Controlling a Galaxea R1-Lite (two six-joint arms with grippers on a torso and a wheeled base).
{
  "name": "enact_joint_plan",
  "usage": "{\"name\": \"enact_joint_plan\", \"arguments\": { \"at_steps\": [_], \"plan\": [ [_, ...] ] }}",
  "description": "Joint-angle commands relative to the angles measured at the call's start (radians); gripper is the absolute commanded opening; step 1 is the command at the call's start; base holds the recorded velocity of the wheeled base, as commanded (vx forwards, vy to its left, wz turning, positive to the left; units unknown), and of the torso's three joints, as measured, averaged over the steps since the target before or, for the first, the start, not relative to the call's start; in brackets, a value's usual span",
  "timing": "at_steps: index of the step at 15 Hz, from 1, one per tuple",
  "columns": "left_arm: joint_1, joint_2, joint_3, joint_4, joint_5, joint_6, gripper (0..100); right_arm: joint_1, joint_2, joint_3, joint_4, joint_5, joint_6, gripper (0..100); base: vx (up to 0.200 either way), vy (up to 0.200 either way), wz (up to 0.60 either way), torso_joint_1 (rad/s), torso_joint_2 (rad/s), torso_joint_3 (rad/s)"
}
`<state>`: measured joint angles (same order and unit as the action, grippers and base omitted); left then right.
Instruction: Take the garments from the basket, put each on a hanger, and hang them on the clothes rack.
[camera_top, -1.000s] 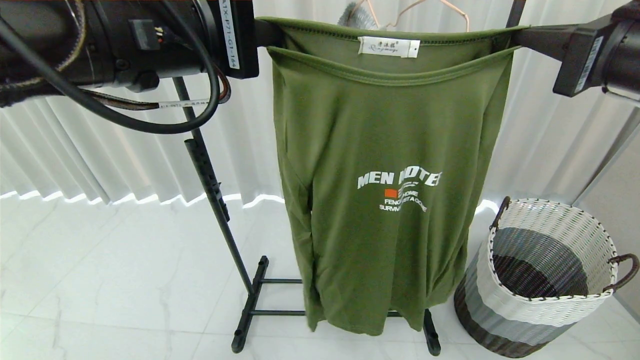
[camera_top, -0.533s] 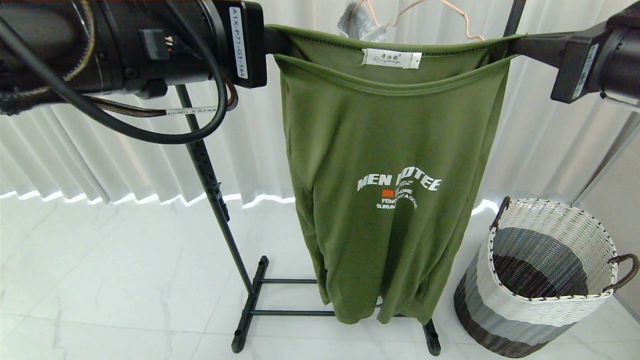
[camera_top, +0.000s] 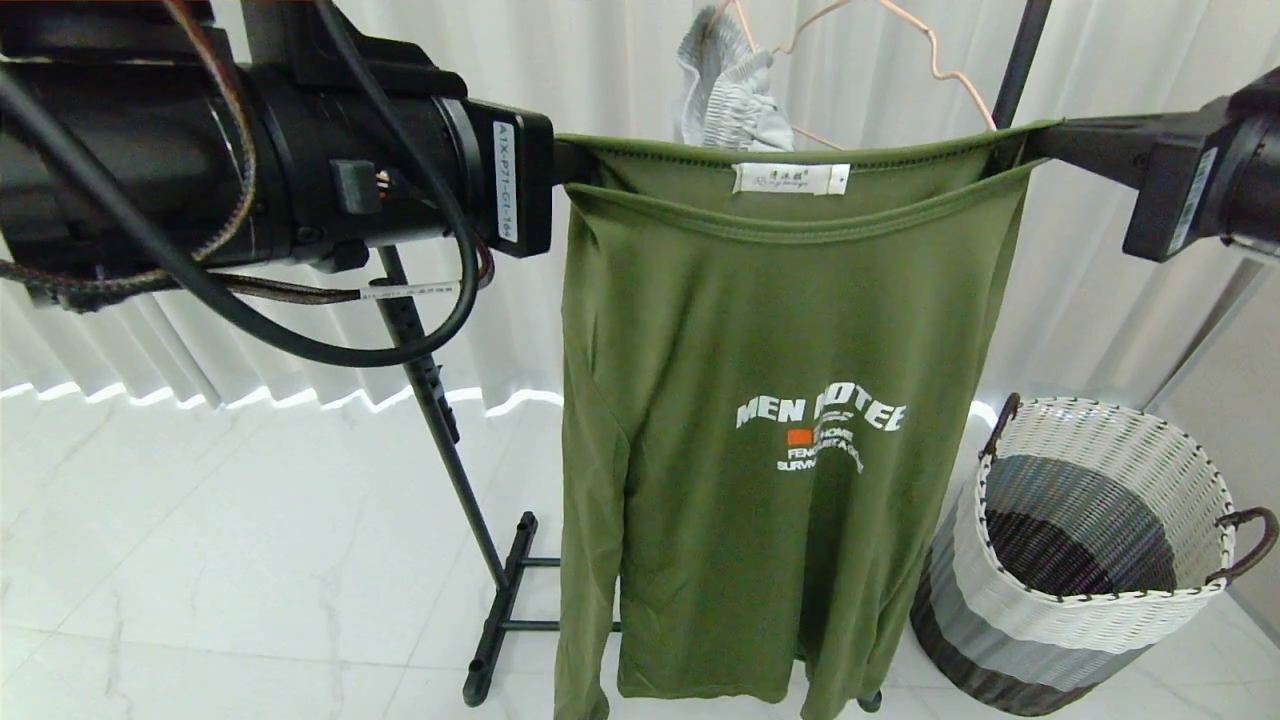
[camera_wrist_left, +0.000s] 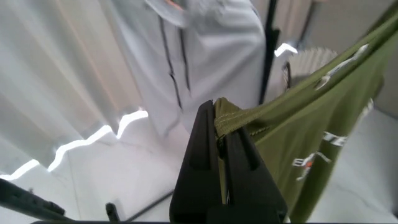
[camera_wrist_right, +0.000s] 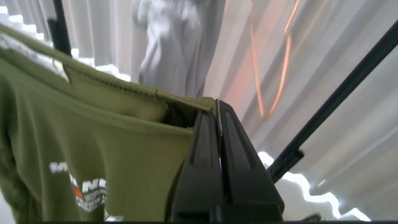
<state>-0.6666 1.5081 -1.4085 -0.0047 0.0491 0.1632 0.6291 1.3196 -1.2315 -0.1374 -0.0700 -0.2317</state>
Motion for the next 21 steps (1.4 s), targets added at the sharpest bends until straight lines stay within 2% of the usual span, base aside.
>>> {"name": "enact_joint_plan", "arguments": {
  "at_steps": [1,4,6,11,13,15,18,19,21],
  "plan": [
    [-0.027,-0.011,0.062,-0.011,0.001,-0.004,0,0.004,-0.036,0.096,-0.010,-0.002,0.000,0,0.000,0.000,0.00,0.000,0.00,0.000],
    [-0.061,-0.049,0.280,-0.130,0.003,-0.002,0,0.006,-0.069,0.236,-0.077,-0.002,0.002,0,0.000,0.000,0.00,0.000,0.00,0.000],
    [-0.071,-0.057,0.347,-0.186,0.026,-0.001,0,0.006,-0.092,0.279,-0.088,-0.001,0.003,0,0.000,0.000,0.00,0.000,0.00,0.000],
    [-0.071,-0.051,0.352,-0.190,0.038,-0.002,0,0.001,-0.095,0.283,-0.070,0.001,0.005,0,0.000,0.000,0.00,0.000,0.00,0.000],
    [-0.070,-0.020,0.344,-0.221,0.038,0.002,0,0.001,-0.135,0.274,0.042,0.007,0.006,0,0.000,0.000,0.00,0.000,0.00,0.000],
    [-0.067,0.030,0.339,-0.347,0.049,0.018,0,0.001,-0.204,0.260,0.154,0.082,0.023,0,0.000,0.000,0.00,0.000,0.00,0.000],
    [-0.064,0.066,0.324,-0.394,0.067,0.042,0,0.020,-0.278,0.262,0.256,0.174,0.040,0,0.000,0.000,0.00,0.000,0.00,0.000],
    [-0.064,0.077,0.313,-0.394,0.067,0.041,0,0.069,-0.301,0.260,0.292,0.217,0.060,0,0.000,0.000,0.00,0.000,0.00,0.000],
    [-0.062,0.081,0.301,-0.394,0.067,0.042,0,0.182,-0.313,0.262,0.309,0.222,0.107,0,0.000,0.000,0.00,0.000,0.00,0.000]
  ]
}}
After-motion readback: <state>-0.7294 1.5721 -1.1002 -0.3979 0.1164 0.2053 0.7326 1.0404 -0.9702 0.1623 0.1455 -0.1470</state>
